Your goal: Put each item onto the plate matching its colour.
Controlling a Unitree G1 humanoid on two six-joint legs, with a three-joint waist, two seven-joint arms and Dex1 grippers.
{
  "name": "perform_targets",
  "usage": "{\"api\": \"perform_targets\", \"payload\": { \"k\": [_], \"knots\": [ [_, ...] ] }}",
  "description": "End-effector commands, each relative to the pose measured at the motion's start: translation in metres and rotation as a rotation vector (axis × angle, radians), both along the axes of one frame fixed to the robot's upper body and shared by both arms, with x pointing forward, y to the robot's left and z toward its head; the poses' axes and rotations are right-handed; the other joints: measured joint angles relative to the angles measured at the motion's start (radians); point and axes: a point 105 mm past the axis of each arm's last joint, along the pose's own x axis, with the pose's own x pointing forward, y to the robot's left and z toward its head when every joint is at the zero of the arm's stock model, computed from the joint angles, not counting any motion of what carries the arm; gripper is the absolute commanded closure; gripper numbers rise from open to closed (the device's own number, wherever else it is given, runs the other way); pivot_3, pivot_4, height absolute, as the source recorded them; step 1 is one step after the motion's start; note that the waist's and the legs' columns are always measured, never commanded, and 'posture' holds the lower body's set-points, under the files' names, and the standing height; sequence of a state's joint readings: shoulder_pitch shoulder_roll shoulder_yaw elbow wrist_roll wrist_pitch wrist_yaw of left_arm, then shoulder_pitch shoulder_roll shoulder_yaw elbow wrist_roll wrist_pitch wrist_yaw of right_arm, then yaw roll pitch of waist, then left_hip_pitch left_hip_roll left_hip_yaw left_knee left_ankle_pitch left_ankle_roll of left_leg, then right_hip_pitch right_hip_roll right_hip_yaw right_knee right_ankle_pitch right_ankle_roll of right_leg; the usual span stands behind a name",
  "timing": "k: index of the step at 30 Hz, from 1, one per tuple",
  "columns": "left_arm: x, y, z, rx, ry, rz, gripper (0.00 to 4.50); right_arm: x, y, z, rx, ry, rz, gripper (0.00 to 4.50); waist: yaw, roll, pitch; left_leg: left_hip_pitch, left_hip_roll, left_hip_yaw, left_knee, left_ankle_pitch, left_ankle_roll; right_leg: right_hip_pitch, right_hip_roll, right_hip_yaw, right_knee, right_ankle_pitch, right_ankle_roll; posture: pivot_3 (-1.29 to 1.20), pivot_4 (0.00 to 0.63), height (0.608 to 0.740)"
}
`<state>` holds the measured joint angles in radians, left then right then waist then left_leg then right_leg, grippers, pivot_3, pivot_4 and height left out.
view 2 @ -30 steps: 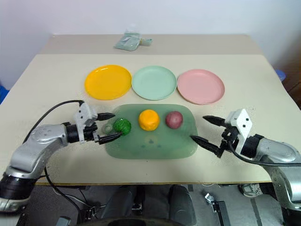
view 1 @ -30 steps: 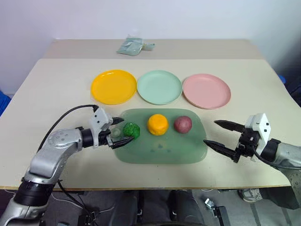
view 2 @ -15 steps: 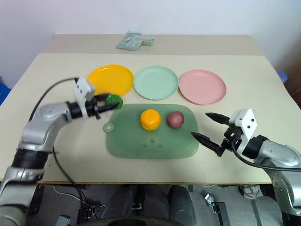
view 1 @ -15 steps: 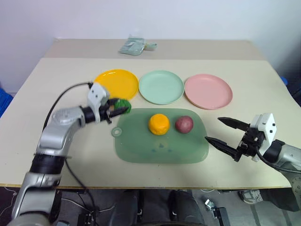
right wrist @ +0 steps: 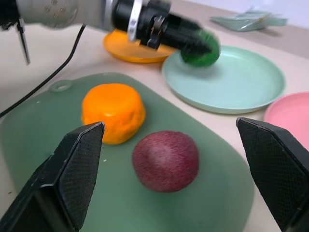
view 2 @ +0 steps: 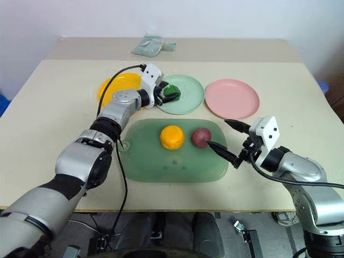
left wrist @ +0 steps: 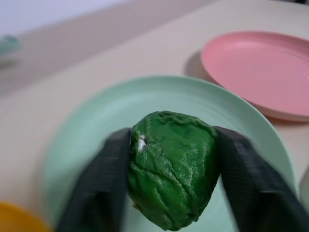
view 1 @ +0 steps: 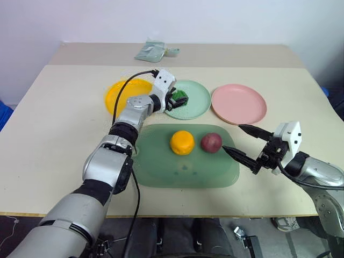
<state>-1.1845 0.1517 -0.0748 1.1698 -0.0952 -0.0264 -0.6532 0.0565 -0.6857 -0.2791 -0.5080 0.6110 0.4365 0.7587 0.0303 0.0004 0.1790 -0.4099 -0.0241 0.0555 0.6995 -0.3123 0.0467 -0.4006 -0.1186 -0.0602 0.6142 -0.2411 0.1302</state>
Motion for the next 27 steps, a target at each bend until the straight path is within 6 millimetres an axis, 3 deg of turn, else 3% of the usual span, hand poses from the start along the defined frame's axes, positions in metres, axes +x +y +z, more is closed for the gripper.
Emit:
{"api": "perform_targets", "payload": {
  "k": [1,3,5,10,18,21,25,27],
  "knots": [
    [-0.002,0.005,0.037,-0.049,-0.139,-0.061,0.05,-0.008,-0.001,0.01,-0.005,-0.043,-0.018,0.0,0.003,0.0,0.0,0.0,0.0,0.0,0.0,0.0,0.0,0.0,0.0,0.0,0.0,0.0,0.0,0.0,0.15,0.74],
    [-0.006,0.013,0.039,-0.062,-0.154,-0.092,0.05,-0.012,-0.003,0.009,-0.006,-0.032,-0.023,0.0,0.007,0.0,0.0,0.0,0.0,0.0,0.001,0.0,0.0,0.0,0.0,0.0,0.0,0.0,0.0,0.0,0.15,0.74],
    [-0.024,0.019,0.041,-0.1,-0.151,-0.226,0.05,-0.018,-0.003,0.008,-0.005,-0.006,-0.006,0.0,0.006,0.001,0.0,0.0,0.0,0.0,0.001,0.0,0.0,0.0,0.0,0.0,0.0,0.0,0.0,0.0,0.15,0.74],
    [-0.108,0.021,0.022,-0.007,-0.054,-0.662,0.05,-0.022,-0.001,0.007,-0.02,0.02,0.007,0.0,-0.012,0.001,-0.001,0.0,0.001,-0.001,0.0,0.0,-0.001,0.0,0.0,0.001,0.002,0.0,-0.001,0.0,0.15,0.74],
    [-0.129,-0.001,-0.021,0.231,-0.031,-0.718,0.05,-0.017,0.007,0.013,-0.024,0.021,0.024,0.0,0.008,0.001,-0.001,0.002,0.0,-0.004,0.005,0.0,-0.001,0.004,0.0,0.002,0.0,0.0,-0.001,0.0,0.15,0.74],
    [-0.129,-0.001,-0.032,0.273,-0.008,-0.71,0.89,-0.017,0.008,0.016,-0.026,0.018,0.022,0.0,0.007,0.001,-0.001,0.001,0.0,-0.003,0.003,0.0,-0.001,0.002,0.0,0.002,0.0,0.0,-0.001,0.0,0.15,0.74],
    [-0.123,0.002,-0.032,0.285,-0.031,-0.654,2.72,-0.017,0.009,0.017,-0.026,0.016,0.019,0.0,0.01,0.002,-0.001,0.002,0.0,-0.003,0.003,0.0,-0.001,0.003,0.0,0.002,0.0,0.0,-0.001,0.0,0.15,0.74],
    [-0.114,0.007,-0.016,0.208,-0.054,-0.588,2.72,-0.017,0.009,0.018,-0.026,0.016,0.017,0.0,0.009,0.001,-0.001,0.002,0.0,-0.004,0.003,0.0,-0.001,0.004,0.0,0.002,0.0,0.0,-0.001,0.0,0.15,0.74]
  ]
}}
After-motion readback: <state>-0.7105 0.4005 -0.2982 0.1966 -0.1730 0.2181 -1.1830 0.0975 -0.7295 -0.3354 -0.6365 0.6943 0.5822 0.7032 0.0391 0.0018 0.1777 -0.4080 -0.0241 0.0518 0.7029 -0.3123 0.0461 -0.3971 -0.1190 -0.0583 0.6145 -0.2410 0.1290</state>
